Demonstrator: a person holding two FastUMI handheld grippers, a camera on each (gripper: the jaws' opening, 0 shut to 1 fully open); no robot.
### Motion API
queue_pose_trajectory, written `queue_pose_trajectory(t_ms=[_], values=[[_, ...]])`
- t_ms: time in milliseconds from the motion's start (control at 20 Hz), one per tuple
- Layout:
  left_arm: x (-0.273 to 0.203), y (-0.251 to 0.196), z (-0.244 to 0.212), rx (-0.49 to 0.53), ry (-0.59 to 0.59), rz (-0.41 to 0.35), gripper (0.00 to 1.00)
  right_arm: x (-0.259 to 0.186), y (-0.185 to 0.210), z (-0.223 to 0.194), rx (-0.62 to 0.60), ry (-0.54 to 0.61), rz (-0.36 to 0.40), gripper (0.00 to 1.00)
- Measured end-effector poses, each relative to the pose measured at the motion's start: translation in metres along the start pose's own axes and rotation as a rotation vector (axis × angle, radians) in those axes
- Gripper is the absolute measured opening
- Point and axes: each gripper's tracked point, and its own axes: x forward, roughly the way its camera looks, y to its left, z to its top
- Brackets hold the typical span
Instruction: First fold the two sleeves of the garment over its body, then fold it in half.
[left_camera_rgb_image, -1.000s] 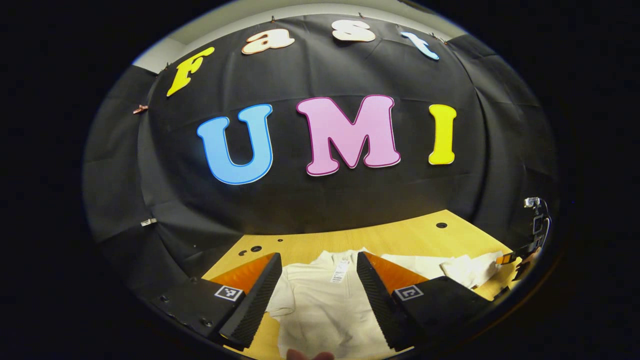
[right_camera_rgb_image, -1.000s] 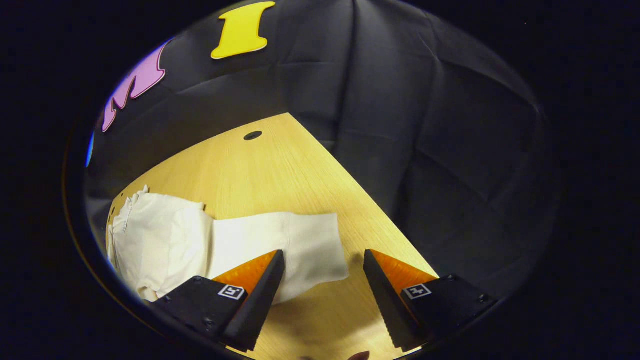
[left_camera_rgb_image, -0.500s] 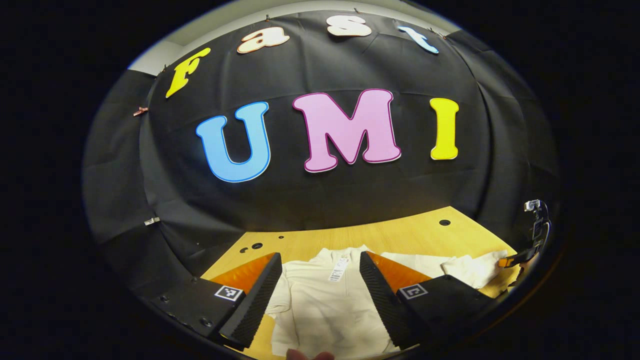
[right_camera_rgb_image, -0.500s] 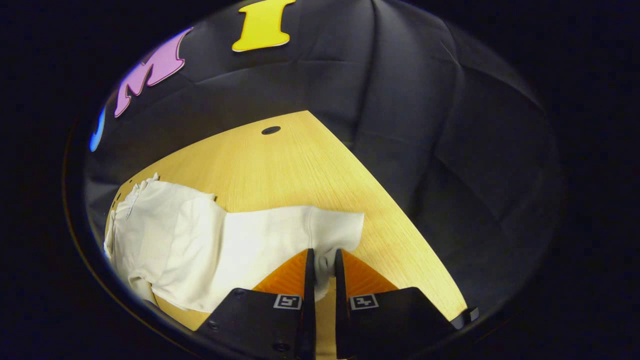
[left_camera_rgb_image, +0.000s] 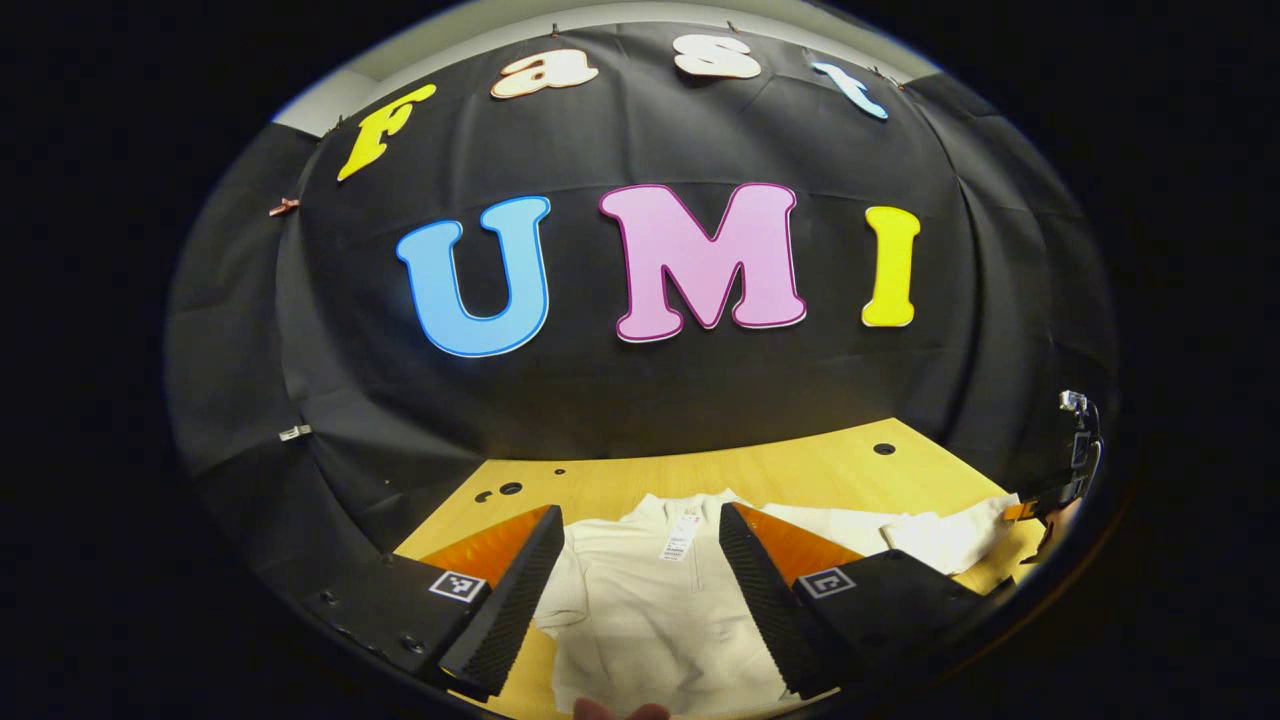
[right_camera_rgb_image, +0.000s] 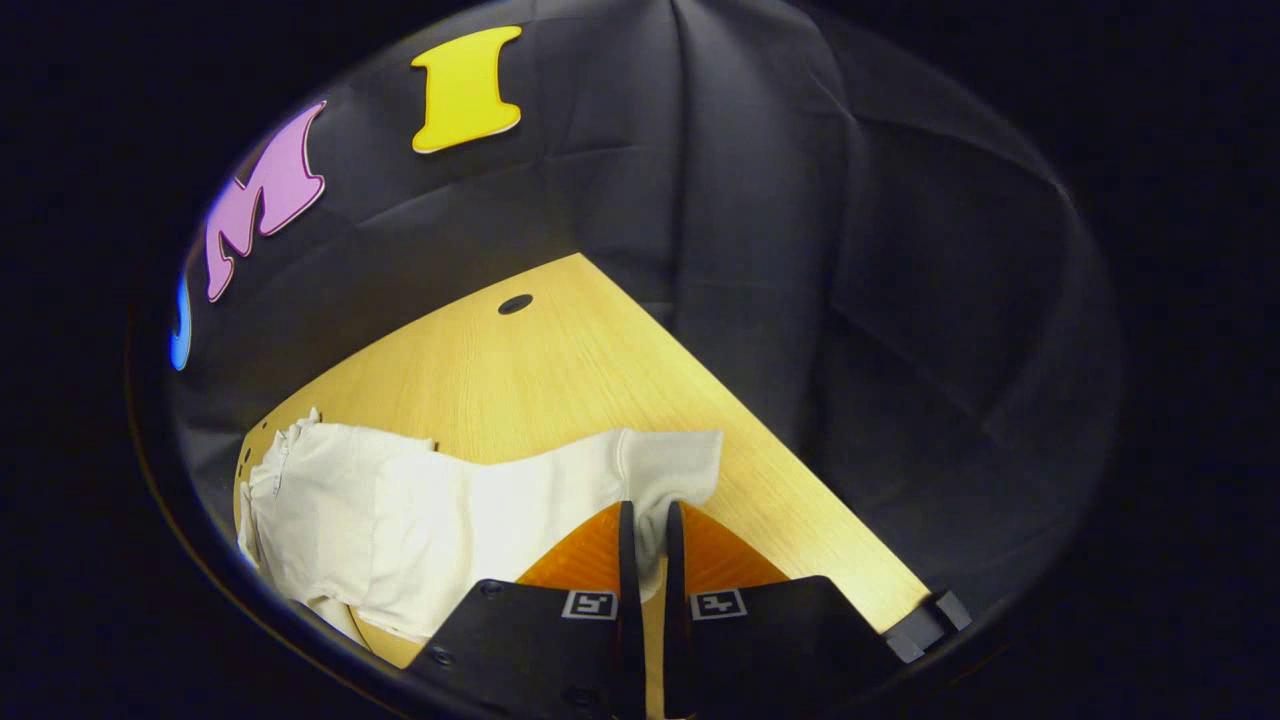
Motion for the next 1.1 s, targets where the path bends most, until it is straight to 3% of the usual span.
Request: queue_pose_trajectory(t_ms=[300, 550, 800, 1100], values=[[0.002, 0.039, -0.005, -0.012, -0.009, -0.082, 0.97, -0.057, 0.022, 0.006, 0.007, -0.101, -0.027, 0.11], [0.005, 0.063, -0.002, -0.036, -0.037, -0.149, 0.97, -0.103, 0.081, 0.02, 0.042, -0.198, 0.017, 0.12], [0.006, 0.097, -0.012, -0.061, -0.047, -0.173, 0.98, -0.138, 0.161, 0.029, 0.037, -0.274, 0.107, 0.11], [0.001, 0.158, -0.032, -0.093, -0.042, -0.135, 0.98, -0.166, 0.281, 0.013, 0.014, -0.276, 0.271, 0.11]])
